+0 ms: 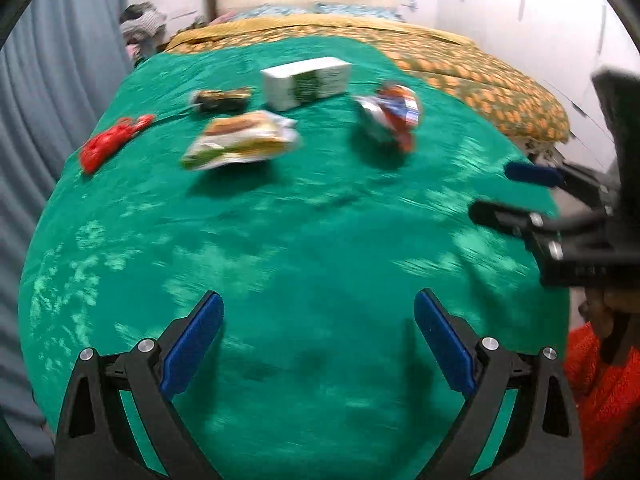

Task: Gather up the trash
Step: 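Return to the cloth and grasp the white-orange bread bag with the left tool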

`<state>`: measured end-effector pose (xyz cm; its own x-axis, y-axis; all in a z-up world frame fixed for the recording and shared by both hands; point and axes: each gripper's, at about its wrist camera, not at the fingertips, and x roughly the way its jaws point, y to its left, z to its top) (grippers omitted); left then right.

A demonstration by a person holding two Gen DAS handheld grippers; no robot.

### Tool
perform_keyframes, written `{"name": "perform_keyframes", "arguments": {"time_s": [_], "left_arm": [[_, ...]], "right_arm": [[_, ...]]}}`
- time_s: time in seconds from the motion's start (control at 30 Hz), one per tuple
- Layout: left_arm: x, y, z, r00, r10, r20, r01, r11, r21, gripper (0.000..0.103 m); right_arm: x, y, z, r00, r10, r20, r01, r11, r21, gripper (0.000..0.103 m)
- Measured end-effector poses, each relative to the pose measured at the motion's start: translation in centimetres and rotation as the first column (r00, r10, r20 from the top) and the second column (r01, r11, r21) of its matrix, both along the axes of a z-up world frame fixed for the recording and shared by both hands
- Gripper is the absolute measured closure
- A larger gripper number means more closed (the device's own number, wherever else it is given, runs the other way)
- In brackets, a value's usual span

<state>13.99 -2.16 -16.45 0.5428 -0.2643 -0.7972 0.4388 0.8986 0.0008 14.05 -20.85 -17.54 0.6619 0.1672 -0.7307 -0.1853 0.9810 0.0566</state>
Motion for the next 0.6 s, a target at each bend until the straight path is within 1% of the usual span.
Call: {"name": "perform_keyframes", "arguments": {"time_s": [0.07,0.17,0.27,0.33,0.43,0.5,0.6], "left_arm": [[1.4,1.0,0.7,1.000,0.006,0.009,-0.005,1.000,-0.018,0.007],[4.8,1.8,2.1,1.000,-0.003,0.024,0.004,0.998,-0.059,0.005],[9.1,1.9,3.3,1.000,-0.014,0.027,0.016,0.996,-0.082,0.005],[11.4,1.3,3.5,1.000,-0.014,0.024,0.016,0.997,-0.070,0.006],[14.5,0.1,2.8,0.998,-0.050,-0.026,0.050,0.998,-0.036,0.006],[15.8,-0.7,2.0,0.996,-0.070,-0.053,0.069,0.998,-0.008,0.006],[17.1,-1.8,0.7,0.993,-0.083,-0.080,0.086,0.996,0.033,0.006]], "right_arm": [[0.6,1.4,-0.3,1.000,0.025,-0.003,-0.025,1.000,0.001,0.018],[1.2,2.6,-0.8,0.999,0.044,-0.015,-0.044,0.999,-0.007,0.018],[1.7,3.4,-1.4,0.998,0.056,-0.027,-0.057,0.998,-0.028,0.018],[1.8,3.3,-1.9,0.998,0.058,-0.037,-0.059,0.998,-0.030,0.018],[2.0,3.0,-2.1,0.998,0.049,-0.045,-0.050,0.999,-0.011,0.018],[2.1,2.8,-2.2,0.998,0.043,-0.052,-0.043,0.999,0.002,0.018],[2.1,2.9,-2.3,0.998,0.040,-0.049,-0.041,0.999,-0.009,0.018]]}}
